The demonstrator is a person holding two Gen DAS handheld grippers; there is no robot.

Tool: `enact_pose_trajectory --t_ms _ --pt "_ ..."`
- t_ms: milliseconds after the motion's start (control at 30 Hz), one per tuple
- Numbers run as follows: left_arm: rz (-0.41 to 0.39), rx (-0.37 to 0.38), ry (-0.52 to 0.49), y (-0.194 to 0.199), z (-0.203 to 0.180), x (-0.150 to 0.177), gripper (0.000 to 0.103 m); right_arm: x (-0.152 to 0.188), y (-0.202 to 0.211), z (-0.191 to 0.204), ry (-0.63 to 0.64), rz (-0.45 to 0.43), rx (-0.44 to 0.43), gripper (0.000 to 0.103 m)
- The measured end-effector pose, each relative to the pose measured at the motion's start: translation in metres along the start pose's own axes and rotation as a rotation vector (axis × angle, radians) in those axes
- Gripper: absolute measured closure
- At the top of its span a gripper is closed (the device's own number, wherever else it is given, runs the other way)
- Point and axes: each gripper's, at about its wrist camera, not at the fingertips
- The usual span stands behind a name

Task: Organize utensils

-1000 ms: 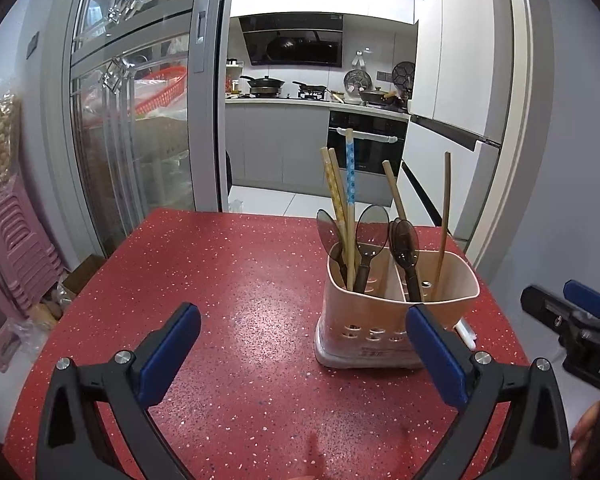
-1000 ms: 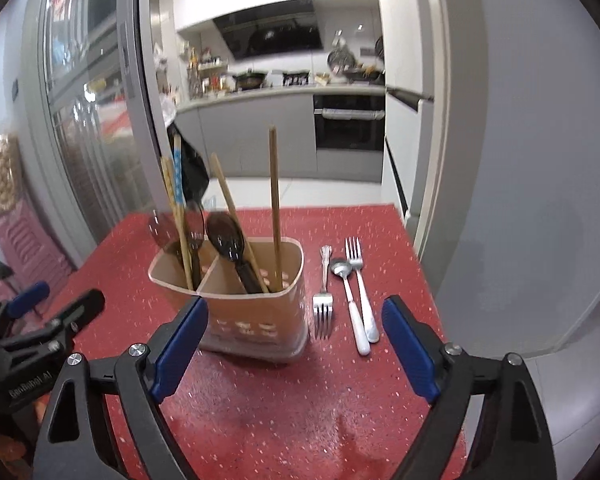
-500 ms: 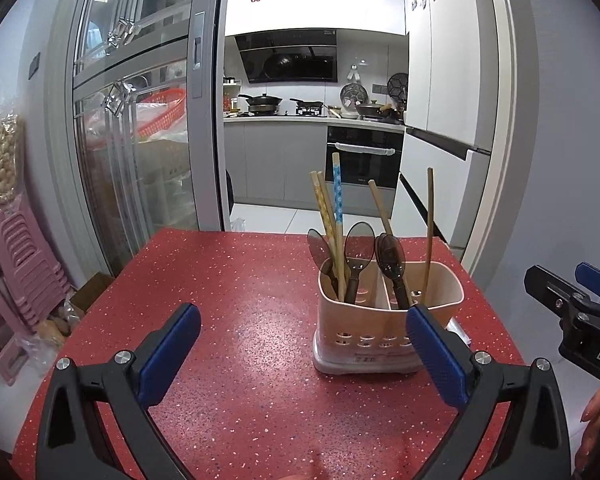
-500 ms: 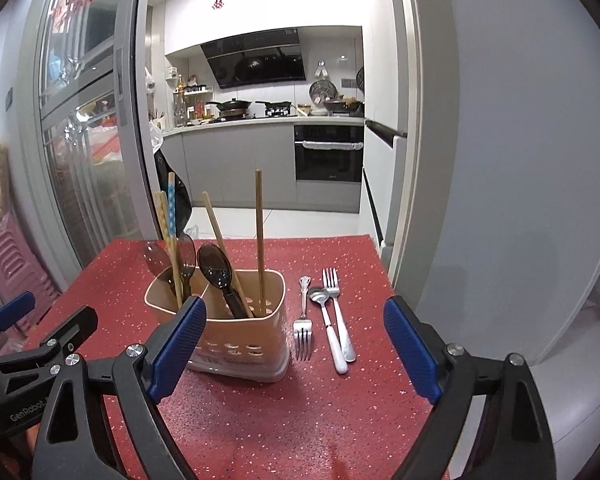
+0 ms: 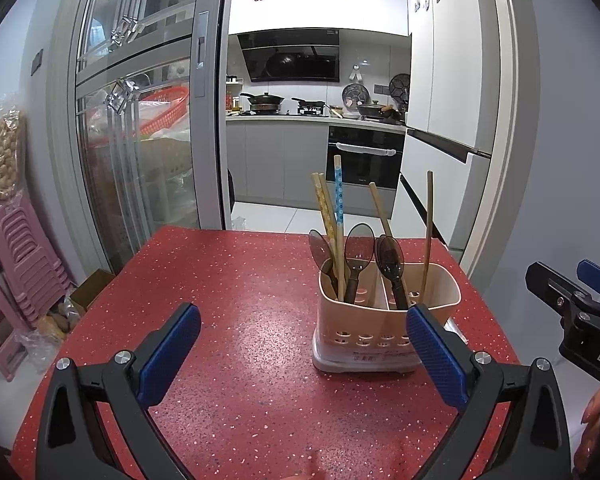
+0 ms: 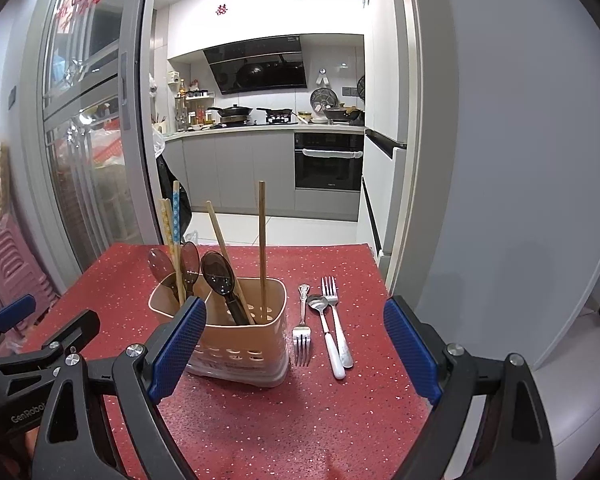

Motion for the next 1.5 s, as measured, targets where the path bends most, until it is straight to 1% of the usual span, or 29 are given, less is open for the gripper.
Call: enact_pose_trajectory --t_ms 567,1500 --pt "0.009 0.006 -0.002 -0.0035 0.0013 -0.0034 0.000 0.0000 -0.0027 0.0006 -0.001 0.008 -0.003 0.011" --pt "-0.001 0.011 -0.012 -0.0006 -0.0012 -0.0058 0.000 0.0016 -0.0039 -0.0015 -0.002 0.008 -0.003 0.011"
Point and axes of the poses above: each gripper's, at about its wrist camera, not at the fingertips, and y roughly against the way its jaws point, z to its left, x to its underside, and after that the axes turned 14 degrees about -x, right-handed
